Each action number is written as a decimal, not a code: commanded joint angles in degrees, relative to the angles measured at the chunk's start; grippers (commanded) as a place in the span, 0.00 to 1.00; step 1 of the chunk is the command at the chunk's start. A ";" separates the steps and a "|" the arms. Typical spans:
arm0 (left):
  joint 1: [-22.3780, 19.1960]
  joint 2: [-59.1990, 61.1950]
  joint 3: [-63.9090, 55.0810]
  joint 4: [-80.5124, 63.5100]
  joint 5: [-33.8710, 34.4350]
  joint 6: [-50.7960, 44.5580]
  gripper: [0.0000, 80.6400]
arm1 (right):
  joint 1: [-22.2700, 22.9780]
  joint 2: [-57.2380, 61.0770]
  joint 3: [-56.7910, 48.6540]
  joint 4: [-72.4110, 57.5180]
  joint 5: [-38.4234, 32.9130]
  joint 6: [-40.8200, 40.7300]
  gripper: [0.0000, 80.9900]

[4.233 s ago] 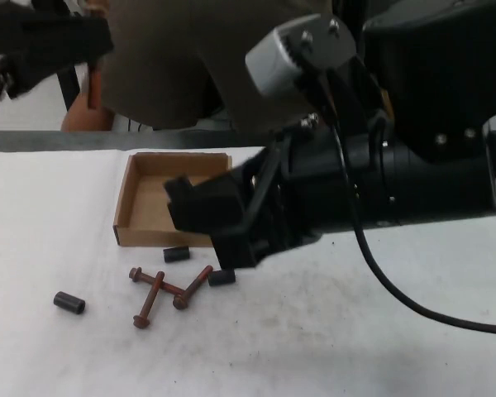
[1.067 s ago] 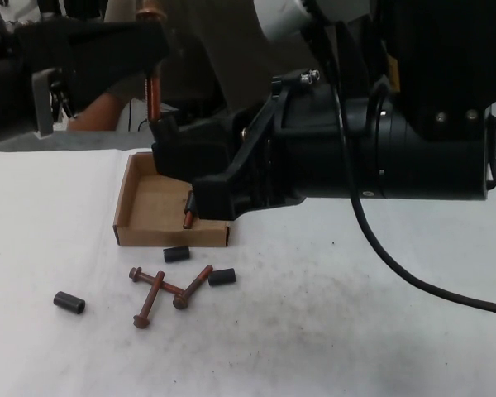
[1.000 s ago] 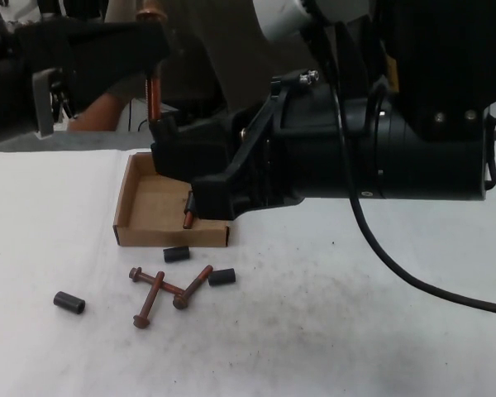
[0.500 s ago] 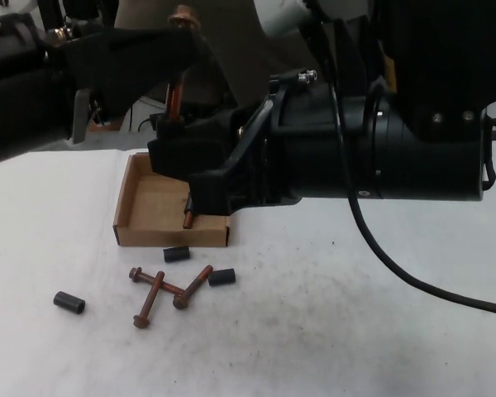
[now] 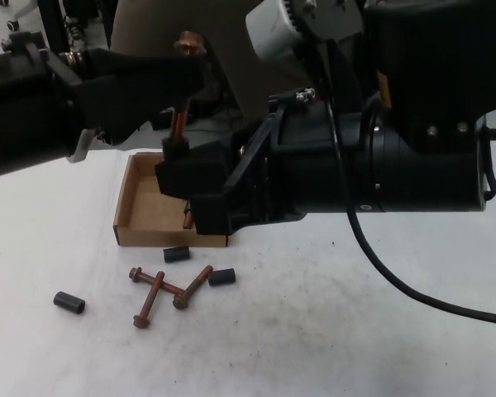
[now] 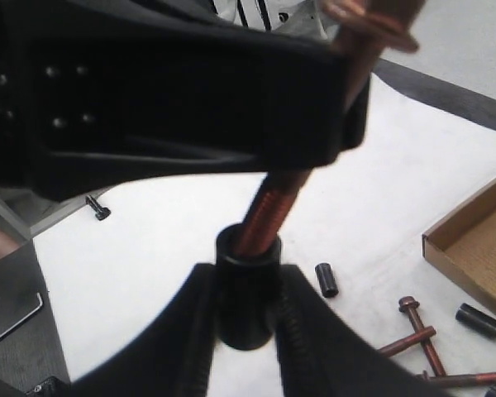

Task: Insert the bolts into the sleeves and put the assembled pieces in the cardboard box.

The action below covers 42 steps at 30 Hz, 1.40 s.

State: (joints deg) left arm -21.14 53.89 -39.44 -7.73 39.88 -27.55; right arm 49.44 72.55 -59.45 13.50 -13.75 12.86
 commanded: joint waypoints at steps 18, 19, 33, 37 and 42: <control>-0.02 -0.75 -0.08 1.58 1.79 0.98 0.01 | -0.42 -1.66 -0.52 0.92 6.65 -2.16 0.00; -0.02 -0.75 -0.08 1.58 1.79 0.98 0.01 | -0.42 -1.66 -0.52 0.92 6.65 -2.16 0.00; -0.02 -0.75 -0.08 7.73 4.79 10.28 0.01 | -0.42 -1.66 -0.52 1.24 6.55 -2.64 0.00; -0.02 -0.75 -0.08 7.73 6.17 11.46 0.01 | -0.42 -1.66 -0.52 1.24 6.55 -2.64 0.00; -0.02 -0.75 -0.08 7.73 6.55 11.23 0.01 | -0.42 -1.66 -0.52 1.24 6.55 -2.77 0.00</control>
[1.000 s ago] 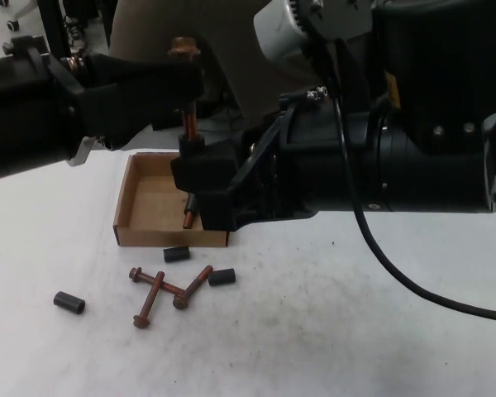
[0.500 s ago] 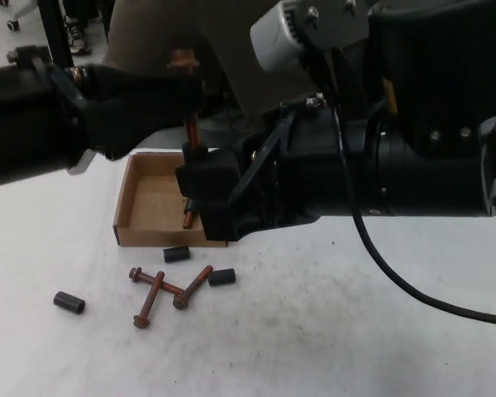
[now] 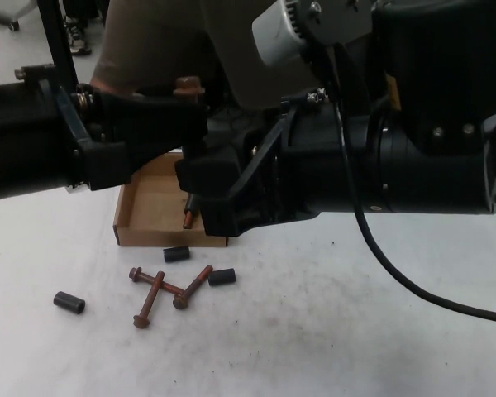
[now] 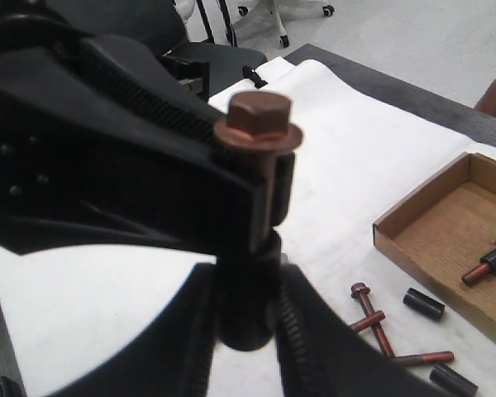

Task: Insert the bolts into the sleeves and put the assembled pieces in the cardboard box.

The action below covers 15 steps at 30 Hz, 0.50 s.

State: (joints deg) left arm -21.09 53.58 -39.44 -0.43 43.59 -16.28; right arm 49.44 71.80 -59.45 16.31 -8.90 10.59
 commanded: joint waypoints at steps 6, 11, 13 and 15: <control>-0.20 -0.44 -0.08 0.43 7.15 -1.56 0.30 | -0.41 -0.91 -0.52 -1.57 1.70 -0.71 0.00; -0.20 -0.44 -0.08 0.43 5.94 -7.35 0.58 | -0.41 -0.91 -0.52 -1.57 0.47 -0.68 0.00; -0.20 -0.44 -0.08 0.43 5.54 -7.53 0.59 | -0.41 -0.91 -0.52 -1.57 -0.22 -0.68 0.00; -0.20 -0.44 -0.08 0.43 5.55 -7.53 0.58 | -0.41 -0.91 -0.52 -1.57 -0.44 -0.68 0.00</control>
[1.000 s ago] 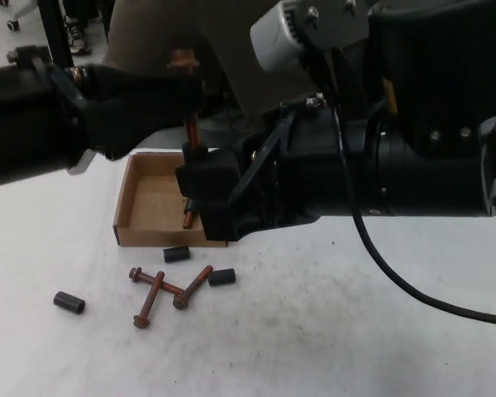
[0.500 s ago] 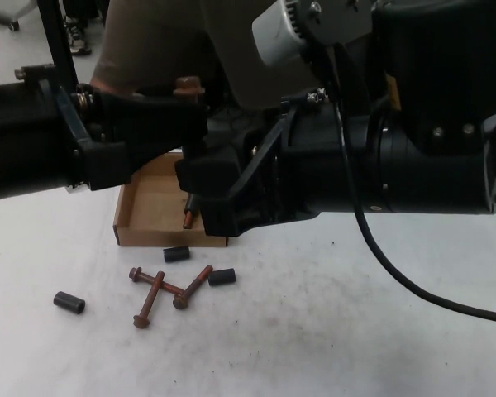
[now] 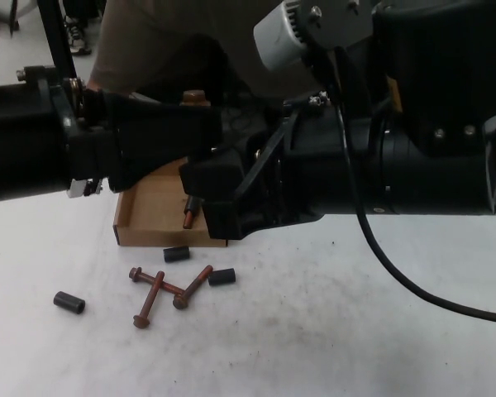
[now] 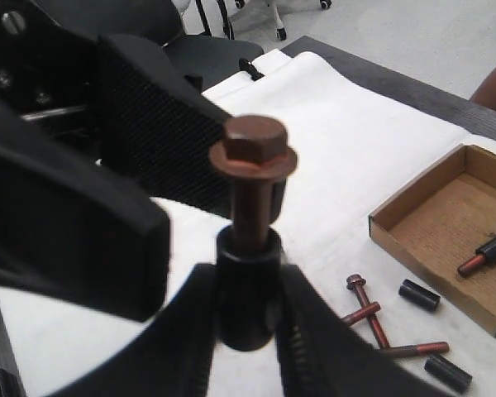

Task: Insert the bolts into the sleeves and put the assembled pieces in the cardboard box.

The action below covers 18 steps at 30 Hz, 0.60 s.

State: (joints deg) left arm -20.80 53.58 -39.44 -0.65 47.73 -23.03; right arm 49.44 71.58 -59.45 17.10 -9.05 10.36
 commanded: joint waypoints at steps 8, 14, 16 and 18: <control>-0.48 -0.25 -0.08 3.44 -2.73 6.67 0.58 | -0.41 -0.69 -0.52 -2.36 -2.65 -0.23 0.00; -0.48 -0.29 -0.08 13.79 -3.73 12.60 0.62 | -0.41 -1.32 -0.52 -2.36 -2.64 -0.23 0.00; -0.48 -0.29 -0.08 15.05 -3.78 12.80 0.66 | -0.41 -1.66 -0.52 -2.36 -2.64 -0.23 0.00; -0.48 -0.29 -0.08 14.76 -3.78 12.54 0.67 | -0.41 -2.03 -0.52 -2.36 -2.53 -0.23 0.00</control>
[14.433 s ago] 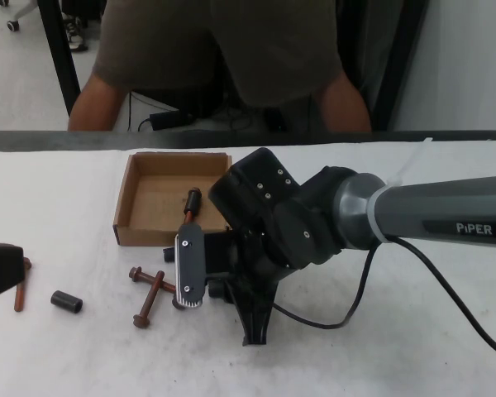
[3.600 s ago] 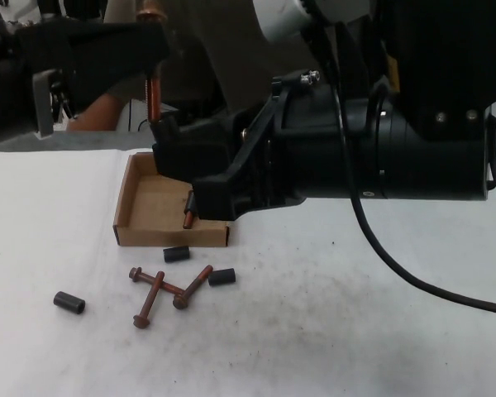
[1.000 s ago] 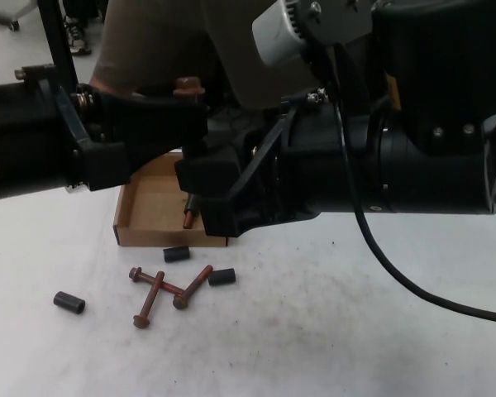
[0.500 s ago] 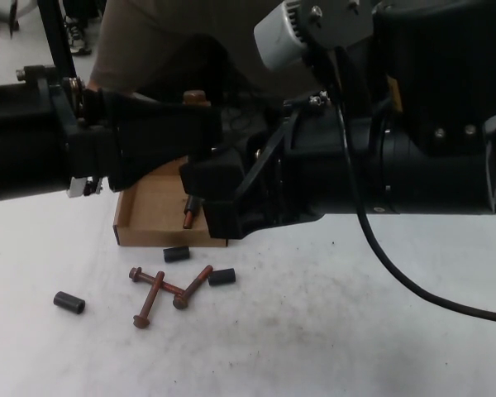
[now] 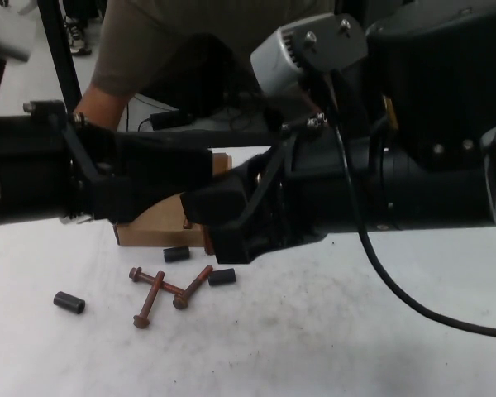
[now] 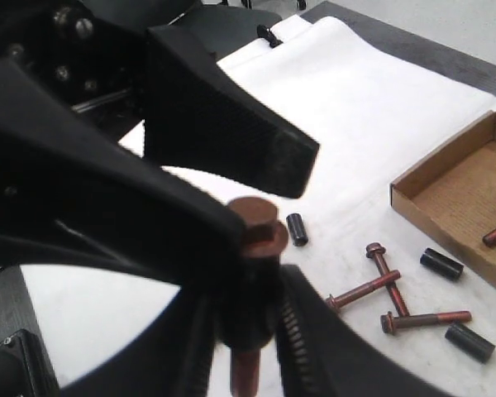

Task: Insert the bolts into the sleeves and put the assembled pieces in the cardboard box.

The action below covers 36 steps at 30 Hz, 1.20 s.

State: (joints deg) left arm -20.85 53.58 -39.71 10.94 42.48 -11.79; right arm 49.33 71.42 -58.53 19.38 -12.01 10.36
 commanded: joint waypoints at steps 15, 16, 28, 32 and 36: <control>-0.43 -7.81 0.06 -6.41 -3.42 -1.13 0.63 | -0.49 1.56 -1.44 1.75 0.62 -3.49 0.00; -0.43 -8.49 0.06 -6.34 -3.85 -1.29 0.63 | -0.87 2.99 -1.44 1.75 0.62 -3.49 0.00; -0.43 -20.64 0.06 4.41 -9.94 -1.55 0.45 | -12.49 27.53 -14.23 0.12 -5.38 -3.02 0.00; -0.43 -24.08 0.06 7.42 -11.80 0.54 0.32 | -14.63 40.96 -27.58 2.06 -6.80 -2.21 0.00; -0.43 -26.03 0.06 9.90 -12.93 2.07 0.21 | -15.00 52.50 -43.58 8.45 -6.97 -0.22 0.00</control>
State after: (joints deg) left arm -21.01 28.49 -39.57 19.50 30.74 -11.34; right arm 34.45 122.26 -99.07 26.39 -17.97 9.52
